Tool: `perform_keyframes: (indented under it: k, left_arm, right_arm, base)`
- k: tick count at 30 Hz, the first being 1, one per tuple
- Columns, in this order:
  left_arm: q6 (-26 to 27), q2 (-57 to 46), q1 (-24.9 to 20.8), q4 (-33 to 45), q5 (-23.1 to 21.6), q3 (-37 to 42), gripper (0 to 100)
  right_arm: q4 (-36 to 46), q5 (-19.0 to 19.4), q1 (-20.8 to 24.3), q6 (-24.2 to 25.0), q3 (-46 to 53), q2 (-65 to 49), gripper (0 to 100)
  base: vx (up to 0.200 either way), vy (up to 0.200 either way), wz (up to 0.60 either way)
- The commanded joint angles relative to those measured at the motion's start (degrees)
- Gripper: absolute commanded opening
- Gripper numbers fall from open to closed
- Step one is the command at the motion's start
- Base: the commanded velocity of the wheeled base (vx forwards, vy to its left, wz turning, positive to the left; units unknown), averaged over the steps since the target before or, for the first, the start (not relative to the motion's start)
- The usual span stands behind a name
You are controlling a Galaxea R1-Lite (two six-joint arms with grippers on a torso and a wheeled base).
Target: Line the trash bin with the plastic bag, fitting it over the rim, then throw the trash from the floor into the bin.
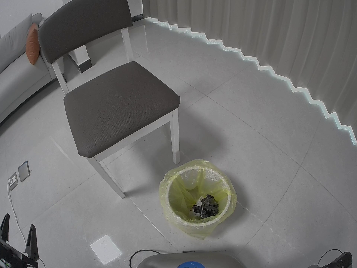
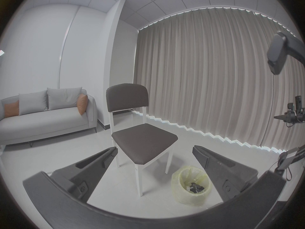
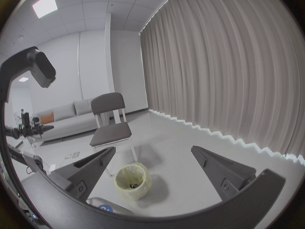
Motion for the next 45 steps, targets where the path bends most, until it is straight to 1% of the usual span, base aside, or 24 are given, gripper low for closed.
perform_keyframes:
  k: [1, 3, 4, 7, 9, 11, 13, 14, 16, 17, 18, 28, 30, 31, 33, 40, 43, 45]
  left_arm:
    - [2.5, -1.18, 0.47, 1.28, 1.4, 1.04, 100]
    - [2.94, -1.18, 0.47, 1.37, -0.18, 1.04, 100]
    - [2.94, -1.18, 0.47, 1.37, -1.32, 1.04, 100]
    - [1.97, -1.18, 0.47, 1.46, -1.59, 1.04, 100]
    - [0.74, -1.18, 0.47, 1.55, -1.59, 1.04, 100]
    - [-1.54, -1.18, 0.47, 2.25, -2.38, 1.04, 100]
    - [-1.81, -1.18, 0.47, 4.71, -4.75, 1.04, 100]
    - [-1.81, -1.18, 0.47, 4.89, -4.84, 1.04, 100]
    - [-0.22, -1.18, 0.38, 4.71, -5.72, 1.04, 100]
    - [-0.22, -1.18, 0.38, 4.71, -5.72, 1.04, 100]
    - [0.48, -1.18, 0.38, 4.8, -6.07, 1.04, 100]
    - [-0.49, -1.18, 0.47, 4.71, -5.45, 1.04, 100]
    - [-0.49, -1.18, 0.47, 4.71, -5.36, 1.04, 100]
    - [-0.49, -1.18, 0.47, 4.71, -5.36, 1.04, 100]
    - [-0.49, -1.18, 0.47, 4.71, -5.36, 1.04, 100]
    - [-0.49, -1.18, 0.47, 4.71, -5.36, 1.04, 100]
    - [-1.01, -1.18, 0.38, 4.62, -5.36, 1.04, 100]
    - [-0.84, -1.18, 0.38, 4.62, -5.45, 1.04, 100]
  right_arm:
    - [-9.64, -2.06, 0.07, -1.65, 11.28, -0.2, 100]
    - [-9.28, -3.11, 0.07, -2.53, 11.9, -0.2, 100]
    - [-7.97, -4.52, 0.07, -2.44, 11.9, -0.2, 100]
    - [-4.54, -7.95, 0.07, -2.09, 11.9, -0.2, 100]
    - [1.17, -10.32, 0.07, -1.38, 11.9, -0.2, 100]
    - [4.87, -11.11, 0.07, 1.69, 11.81, -0.2, 100]
    - [3.81, -10.58, 0.07, 3.98, 11.9, -0.29, 100]
    - [3.81, -10.49, 0.07, 3.98, 11.9, -0.29, 100]
    - [3.64, -8.65, 0.16, 4.5, 11.9, -0.2, 100]
    - [3.64, -8.65, 0.16, 4.5, 11.9, -0.2, 100]
    - [3.64, -8.21, 0.07, 3.98, 11.9, -0.29, 100]
    - [3.72, -4.96, 0.16, 1.87, 11.9, -0.29, 100]
    - [4.16, -2.14, 0.16, -0.24, 11.9, -0.2, 100]
    - [6.18, -0.56, 0.16, -1.3, 11.9, -0.2, 100]
    - [8.47, 0.23, 0.25, -2.0, 11.63, -0.12, 100]
    - [7.06, 0.76, 0.16, -2.26, 11.9, -0.12, 100]
    - [6.97, -0.47, 0.16, -0.95, 11.9, -0.2, 100]
    - [7.06, -0.56, 0.16, -1.12, 11.9, -0.2, 100]
  base:
    - [0.0, 0.0, 0.0]
    - [0.0, 0.0, 0.0]
    - [0.0, 0.0, 0.0]
    - [0.0, 0.0, 0.0]
    - [0.0, 0.0, 0.0]
    - [0.0, 0.0, 0.0]
    - [0.0, 0.0, 0.0]
    - [0.0, 0.0, 0.0]
    - [0.0, 0.0, 0.0]
    - [0.0, 0.0, 0.0]
    - [0.0, 0.0, 0.0]
    - [0.0, 0.0, 0.0]
    - [0.0, 0.0, 0.0]
    - [0.0, 0.0, 0.0]
    - [0.0, 0.0, 0.0]
    - [0.0, 0.0, 0.0]
    - [0.0, 0.0, 0.0]
    - [0.0, 0.0, 0.0]
